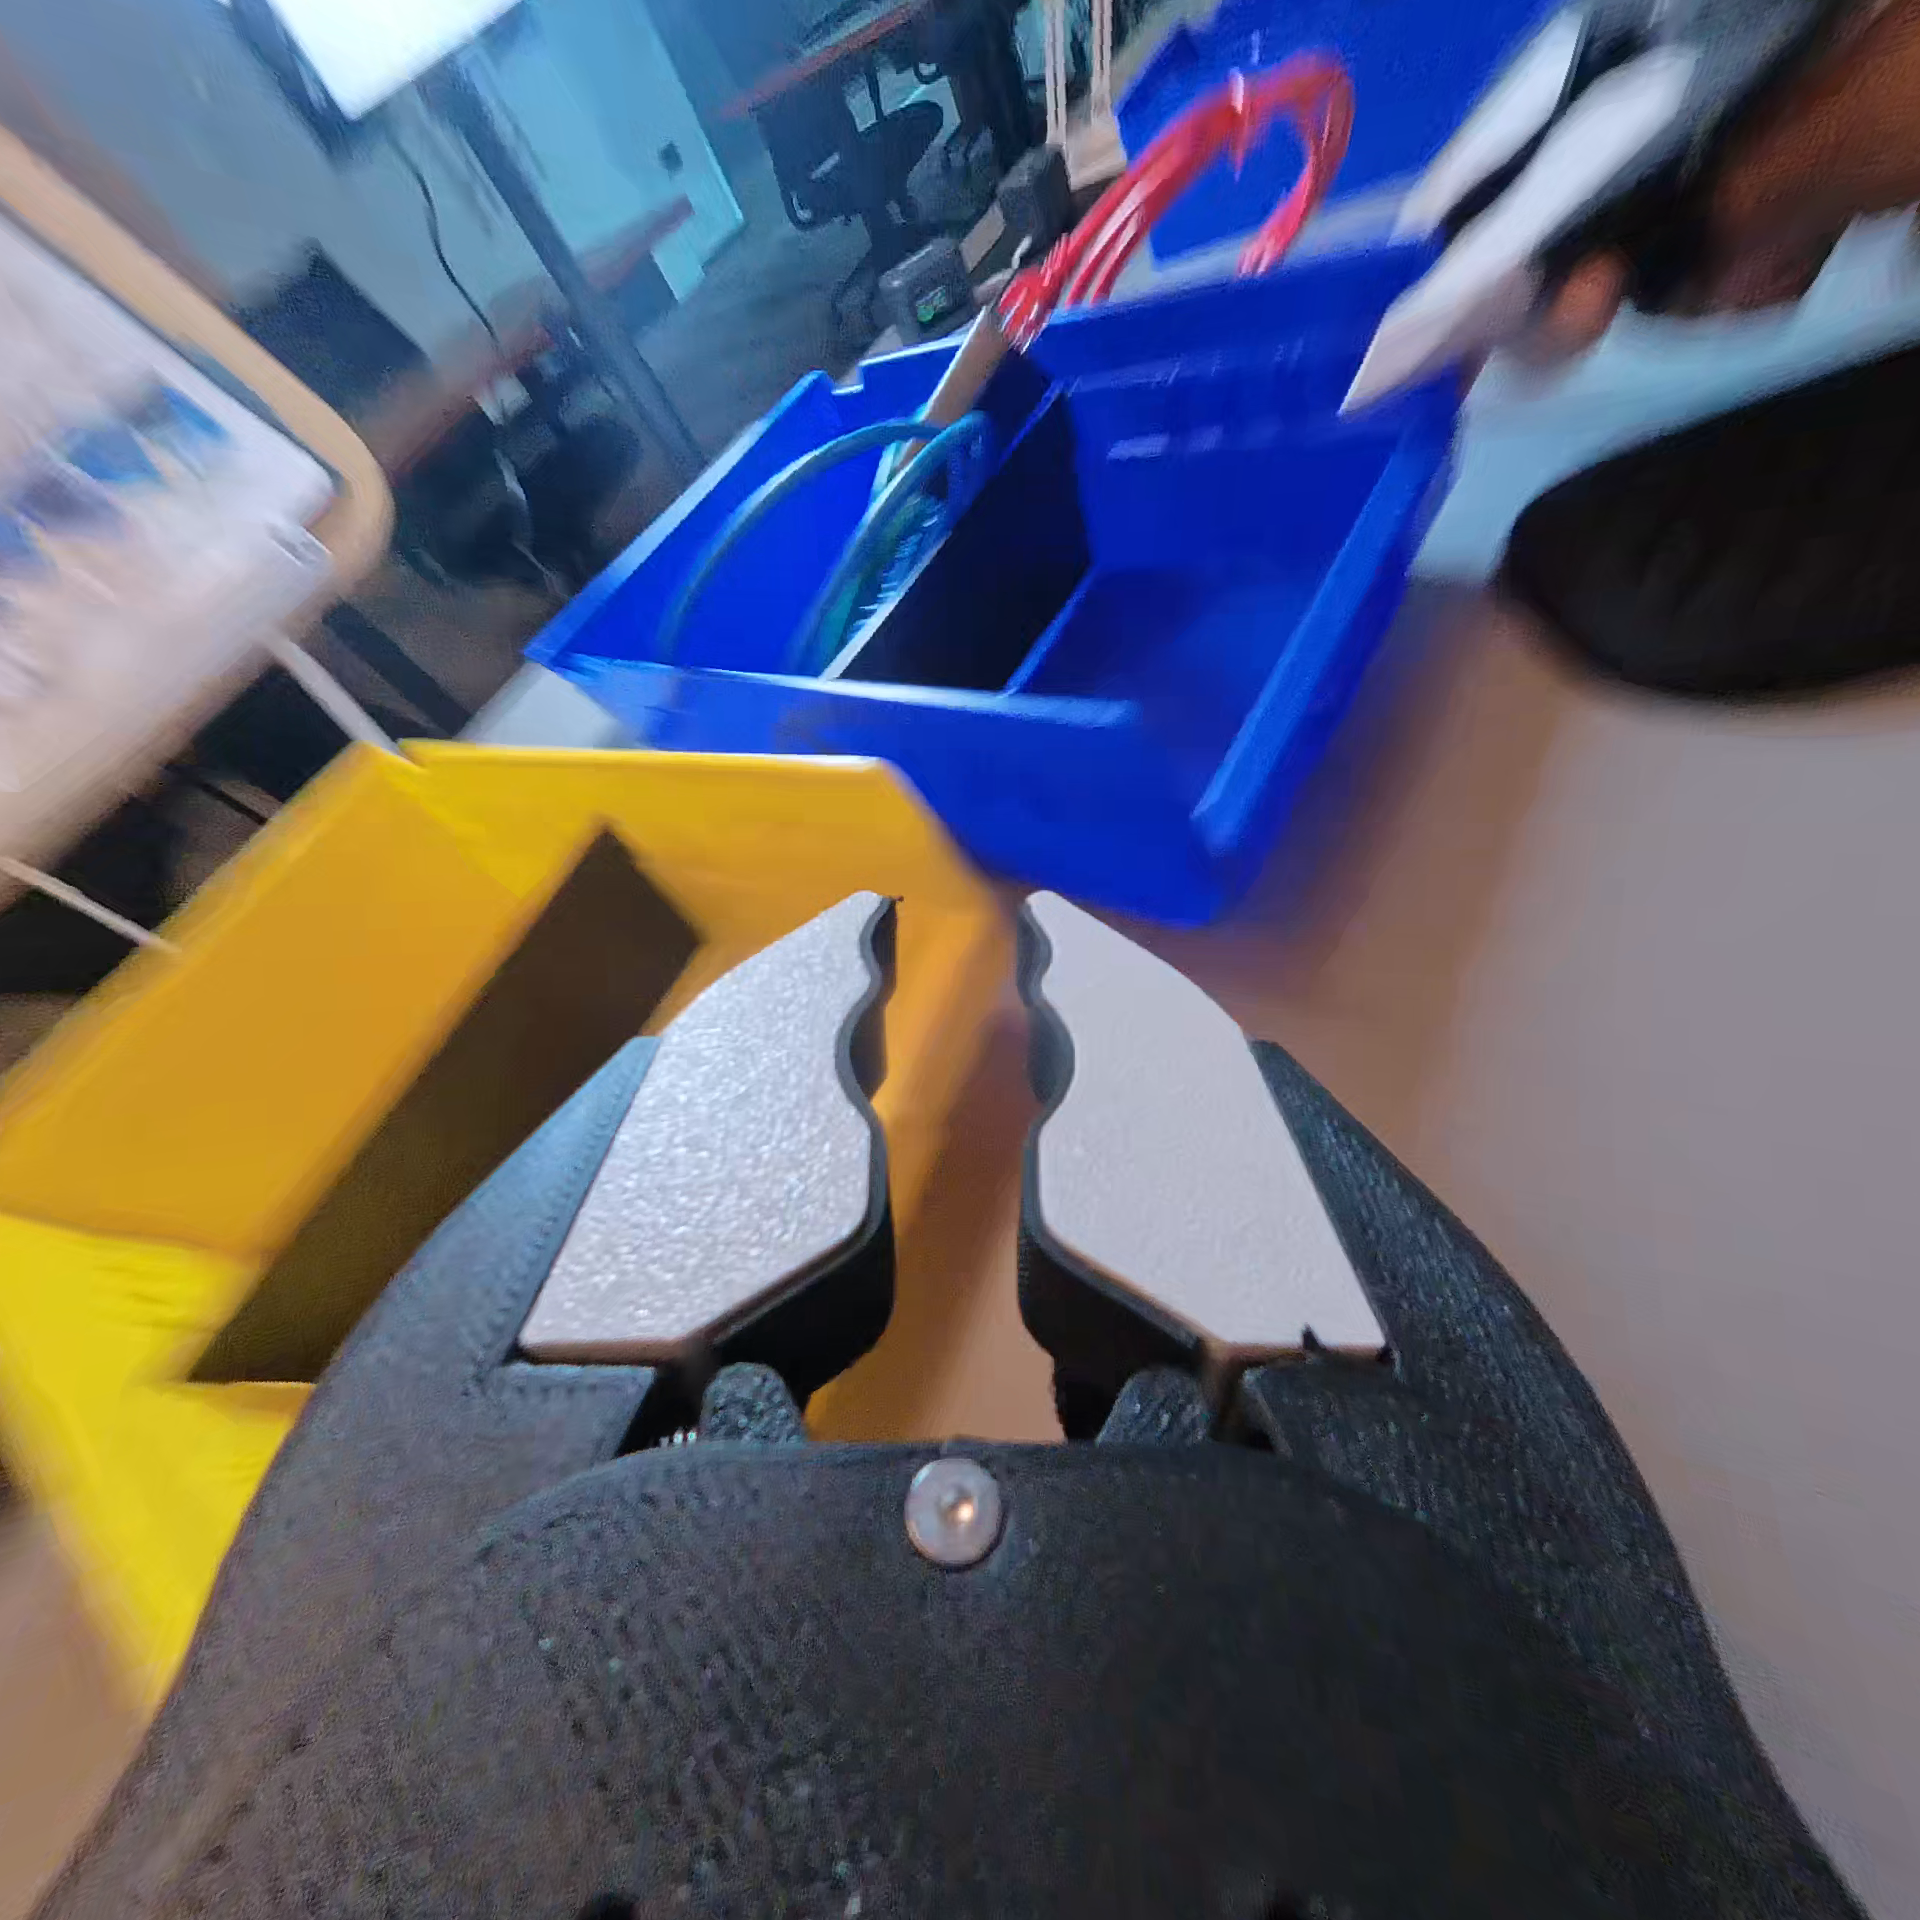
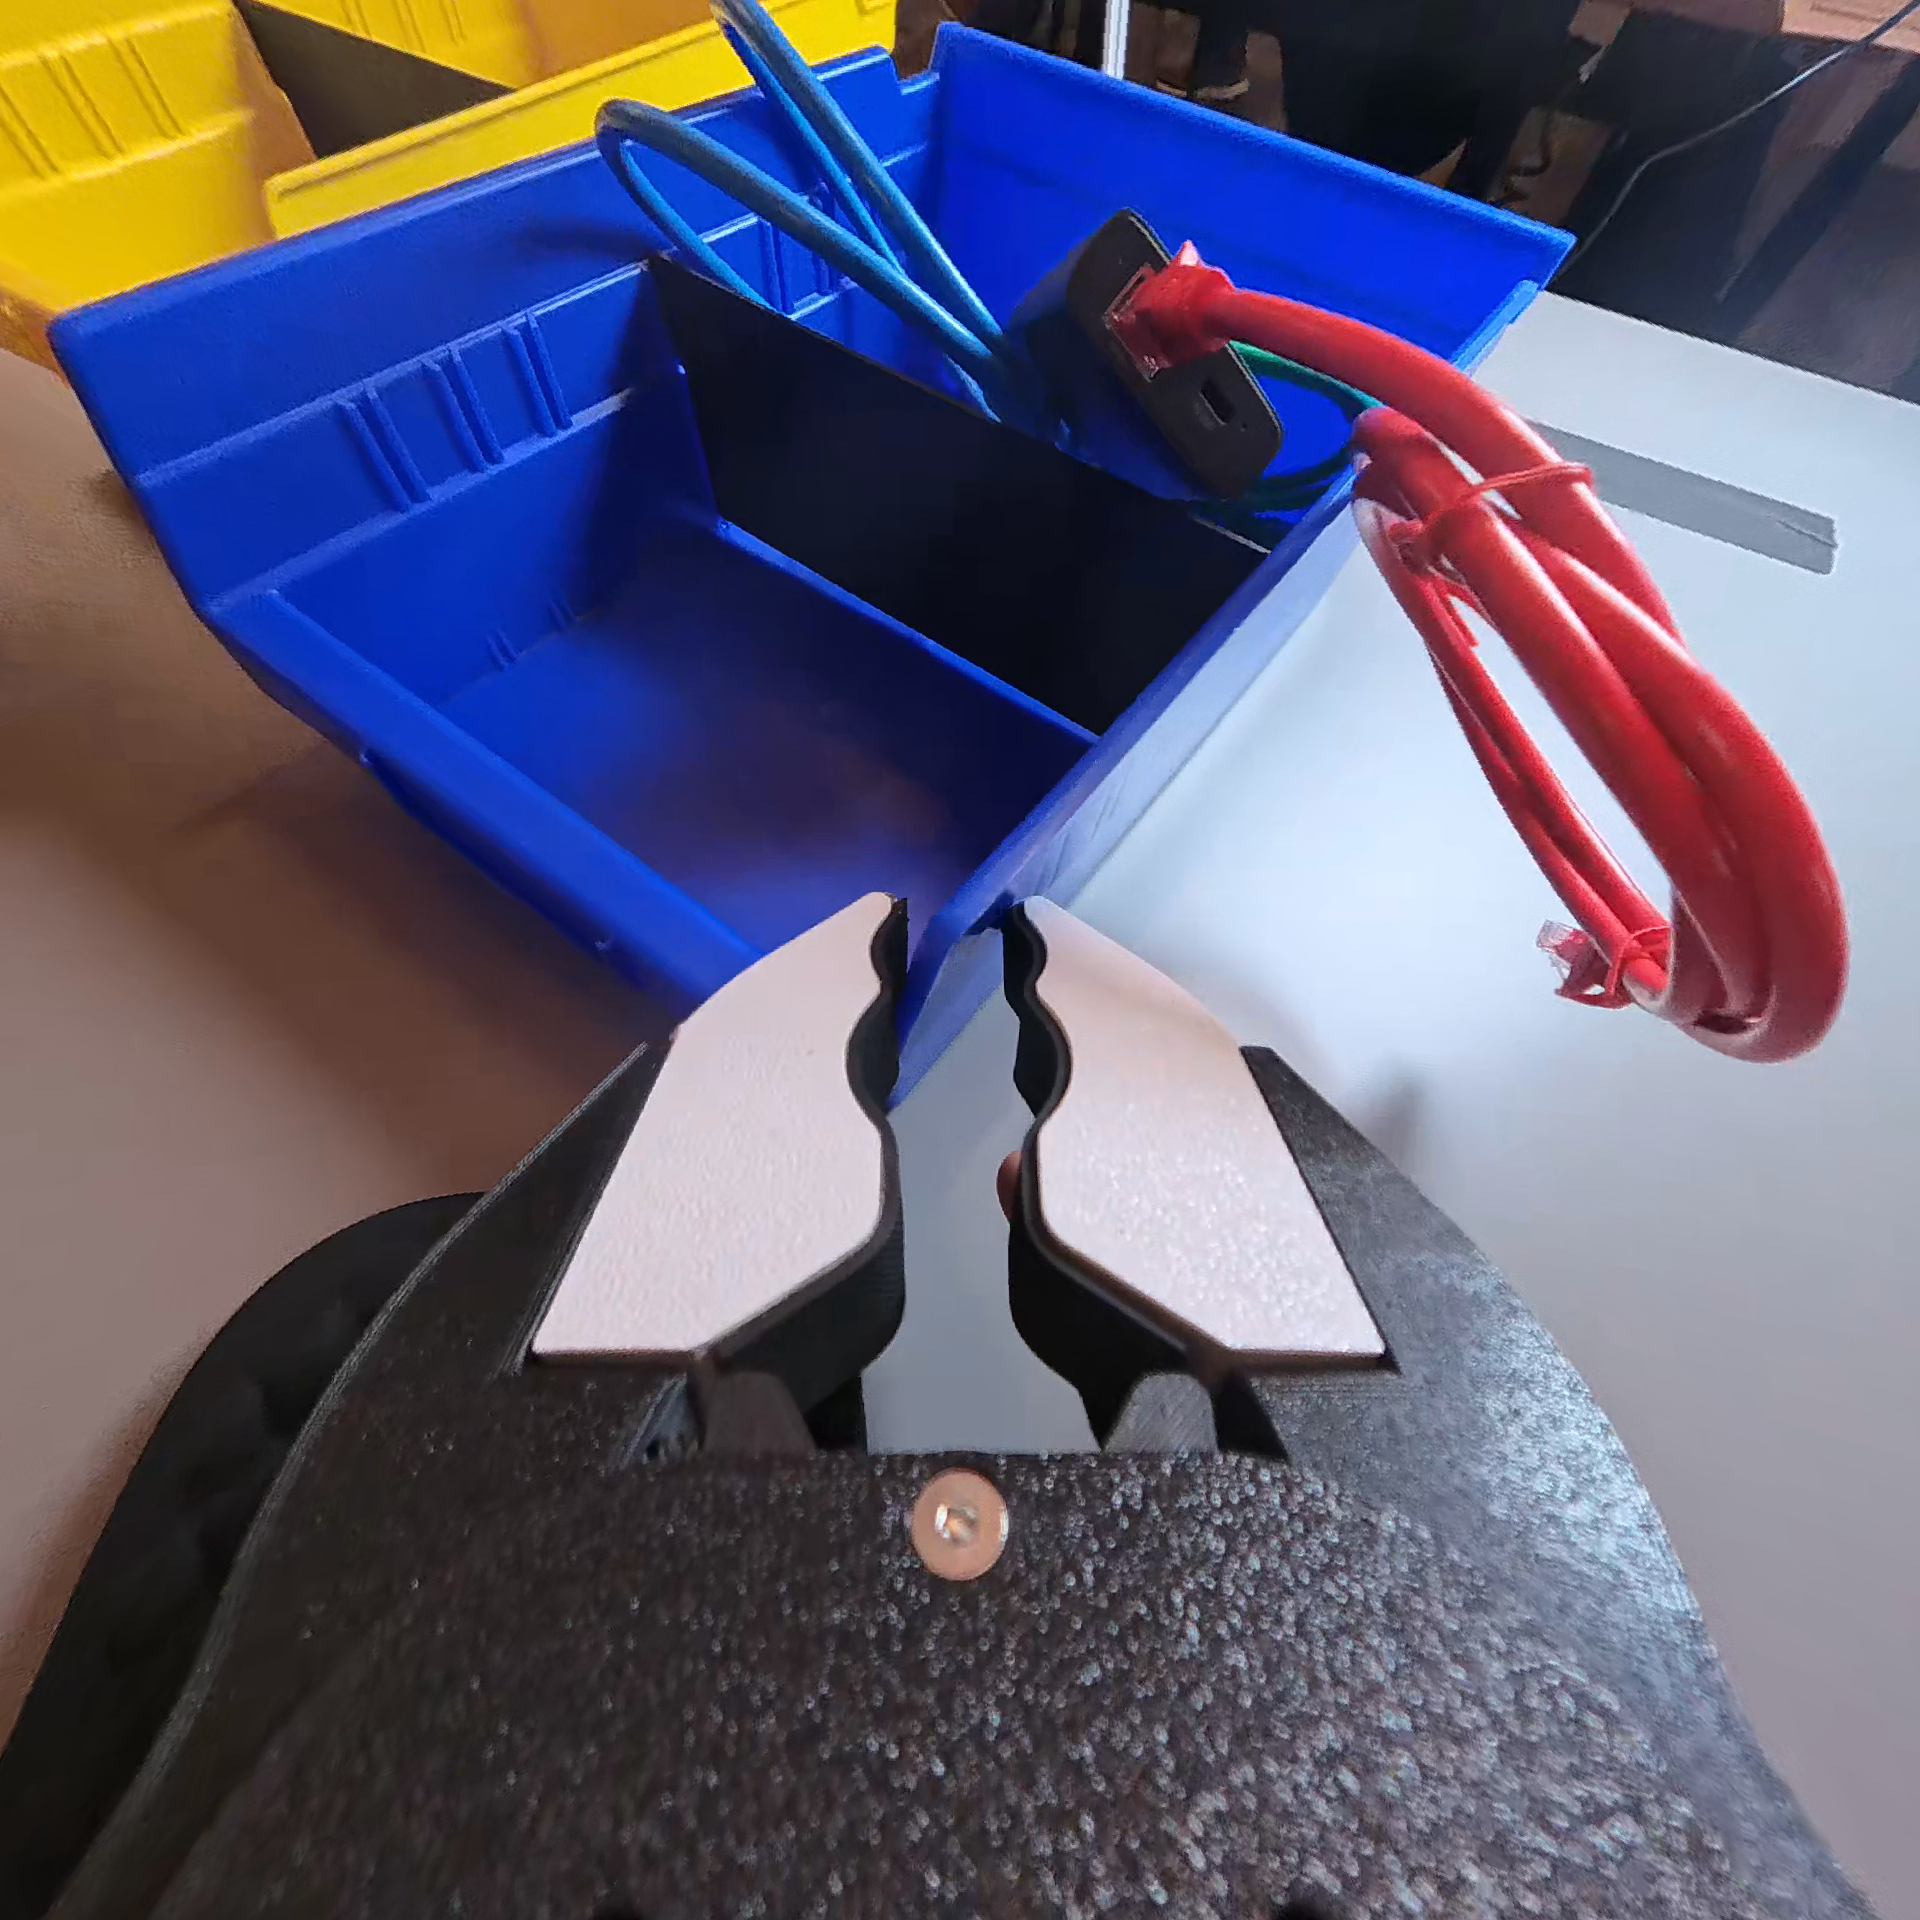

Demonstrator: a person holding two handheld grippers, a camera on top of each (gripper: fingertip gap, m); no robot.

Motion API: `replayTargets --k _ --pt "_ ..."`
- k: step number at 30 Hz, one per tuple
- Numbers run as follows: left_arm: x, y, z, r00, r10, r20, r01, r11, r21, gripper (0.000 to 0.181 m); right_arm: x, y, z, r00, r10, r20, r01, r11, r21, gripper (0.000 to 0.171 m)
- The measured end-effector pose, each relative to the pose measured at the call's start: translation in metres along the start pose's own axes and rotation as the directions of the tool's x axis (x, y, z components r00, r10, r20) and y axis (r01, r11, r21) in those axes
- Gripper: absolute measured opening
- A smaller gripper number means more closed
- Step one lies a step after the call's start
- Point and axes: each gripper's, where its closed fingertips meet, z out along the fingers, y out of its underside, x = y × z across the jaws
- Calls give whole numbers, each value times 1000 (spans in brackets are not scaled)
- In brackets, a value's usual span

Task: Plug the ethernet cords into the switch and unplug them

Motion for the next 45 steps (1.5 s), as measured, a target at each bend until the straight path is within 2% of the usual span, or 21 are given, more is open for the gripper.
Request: replayTargets --k 1,2,4,6,8,10,12,15,19,22,26,31,35,38,41,45 --pt "16 -6 6 989 -145 -39 145 989 -6 30 0 0 1 1000 5 12 -5 1000 1 19" --pt "31 -6 15 968 -244 -63 242 969 -40 43 1 -1 2 1000 7 16 -7 1000 2 19" --pt "44 1 40 944 -330 -3 329 941 -77 59 1 -4 5 1000 -5 12 5 1000 18 20" --pt "47 6 66 909 -416 27 417 906 -76 64 1 -5 5 1000 -27 5 27 999 24 20" --pt "53 5 88 878 -478 17 478 874 -88 60 1 -5 6 999 -53 0 53 998 21 21" --pt "43 9 103 904 -411 120 422 902 -90 50 -1 -3 8 997 -82 -2 82 997 10 27" --pt "36 10 108 913 -358 196 378 922 -78 37 5 -4 7 988 -142 -67 142 990 3 21" --pt "39 -8 98 906 -371 204 380 925 -3 24 8 -6 -5 982 -148 -120 153 987 40 17" --pt "41 -50 68 933 -279 226 270 960 74 18 -7 -21 -43 976 -138 -170 160 980 121 15" --pt "37 -84 35 944 -205 260 178 976 124 19 -19 -46 -69 963 -164 -213 204 961 185 15" --pt "10 -118 -33 925 -164 344 106 978 181 19 -56 -112 -91 953 -233 -194 283 913 293 16" --pt "-45 -115 -145 840 -174 514 78 976 202 18 -136 -208 -65 921 -375 -105 385 831 403 17" --pt "-81 -82 -234 740 -199 643 102 977 186 19 -215 -265 -19 890 -457 11 398 787 472 17" --pt "-95 -46 -287 677 -215 703 140 976 164 19 -273 -284 22 869 -481 120 368 788 493 17" --pt "-100 -2 -322 645 -217 733 195 974 116 20 -323 -279 63 850 -478 222 332 812 480 17" --pt "-98 67 -344 652 -232 721 274 960 61 21 -373 -246 117 830 -455 323 312 858 408 17"
